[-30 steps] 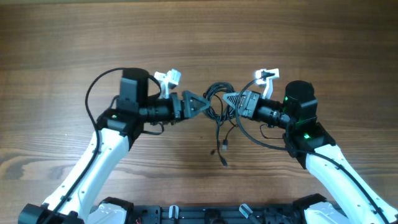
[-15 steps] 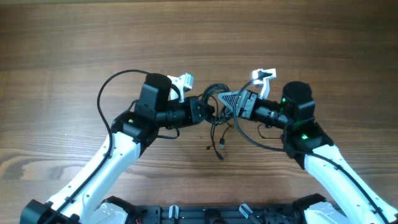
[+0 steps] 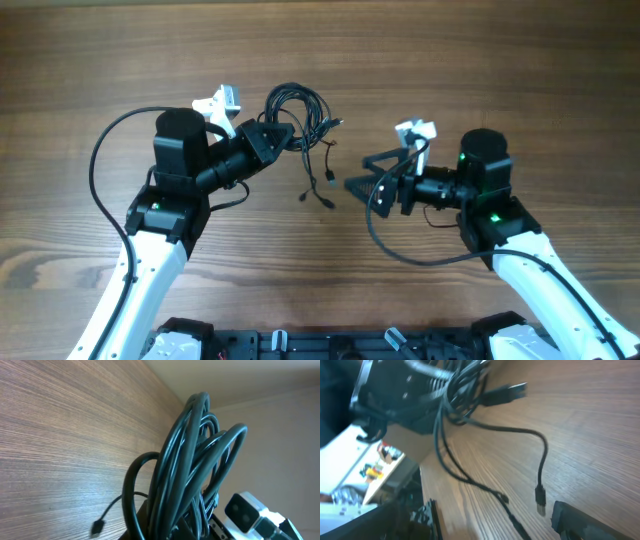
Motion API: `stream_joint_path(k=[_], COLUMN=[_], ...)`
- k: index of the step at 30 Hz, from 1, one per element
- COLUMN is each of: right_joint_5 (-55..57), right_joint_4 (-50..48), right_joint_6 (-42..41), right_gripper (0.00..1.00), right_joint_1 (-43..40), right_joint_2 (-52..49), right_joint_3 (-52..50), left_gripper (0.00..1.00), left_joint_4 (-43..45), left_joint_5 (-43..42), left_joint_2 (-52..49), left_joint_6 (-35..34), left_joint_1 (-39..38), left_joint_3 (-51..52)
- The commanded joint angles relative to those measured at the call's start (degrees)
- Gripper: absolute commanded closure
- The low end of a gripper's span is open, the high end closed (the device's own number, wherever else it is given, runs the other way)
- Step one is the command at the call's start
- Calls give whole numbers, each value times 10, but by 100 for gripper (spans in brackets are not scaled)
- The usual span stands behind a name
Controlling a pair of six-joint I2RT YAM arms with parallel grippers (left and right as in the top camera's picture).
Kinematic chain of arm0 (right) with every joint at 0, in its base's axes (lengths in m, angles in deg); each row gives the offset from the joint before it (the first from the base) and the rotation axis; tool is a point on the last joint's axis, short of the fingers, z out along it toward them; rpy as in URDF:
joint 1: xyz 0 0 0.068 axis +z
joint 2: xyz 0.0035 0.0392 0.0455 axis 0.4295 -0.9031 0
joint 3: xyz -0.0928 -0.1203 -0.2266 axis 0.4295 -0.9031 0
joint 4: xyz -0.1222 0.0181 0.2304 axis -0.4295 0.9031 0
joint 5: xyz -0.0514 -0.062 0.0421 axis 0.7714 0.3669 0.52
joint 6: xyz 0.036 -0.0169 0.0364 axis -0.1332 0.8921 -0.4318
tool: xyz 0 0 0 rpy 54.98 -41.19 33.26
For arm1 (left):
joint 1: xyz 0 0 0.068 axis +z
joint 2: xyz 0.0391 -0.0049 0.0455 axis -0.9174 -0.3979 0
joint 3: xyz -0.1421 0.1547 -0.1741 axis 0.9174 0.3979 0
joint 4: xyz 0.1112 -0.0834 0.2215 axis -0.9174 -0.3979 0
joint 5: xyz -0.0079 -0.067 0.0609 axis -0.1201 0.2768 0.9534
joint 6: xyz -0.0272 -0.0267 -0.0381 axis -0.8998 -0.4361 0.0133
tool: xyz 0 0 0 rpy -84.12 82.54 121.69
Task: Untangle cables
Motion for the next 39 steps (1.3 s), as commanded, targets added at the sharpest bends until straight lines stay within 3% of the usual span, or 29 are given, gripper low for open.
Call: stream_joint_path(k=[1, 11, 18, 22, 24, 26, 27, 28, 32, 37, 39], right_joint_5=[31, 49, 87, 94, 105, 151, 183, 216, 251, 220, 221], right_joint_4=[0, -184, -224, -258, -267, -251, -231, -206, -185, -193, -193], right_joint_6=[46, 37, 29, -36, -36, -36, -37, -39, -104, -143, -170], right_gripper=[0, 1, 8, 12, 24, 73, 90, 96, 96, 96, 96], right_joint_1=[5, 26, 100, 146, 182, 209, 218, 221, 218, 203, 192], right_joint_2=[-6, -72, -110, -110, -110, -110, -110, -110, -106, -65, -37], right_joint_3=[-1, -1, -1, -1, -1, -1, -1, -1, -1, -1, -1], left_gripper=[96, 96, 96, 96, 96, 96, 96, 96, 96, 96, 96], left_joint_4=[2, -11, -11, -11, -11, -11, -11, -11, -11, -21, -34], left_joint_5=[-32, -31, -29, -5, 12, 36, 46, 48, 50, 50, 50], left_joint_2=[6, 5, 5, 5, 5, 5, 5, 5, 5, 5, 5], left_joint_6=[6, 16, 16, 14, -8, -36, -36, -36, 2, 251, 283], left_joint_1=[3, 3, 2, 2, 2, 2, 2, 2, 2, 2, 2], left_joint_3=[-5, -5, -5, -5, -5, -5, -5, -5, -5, -5, -5])
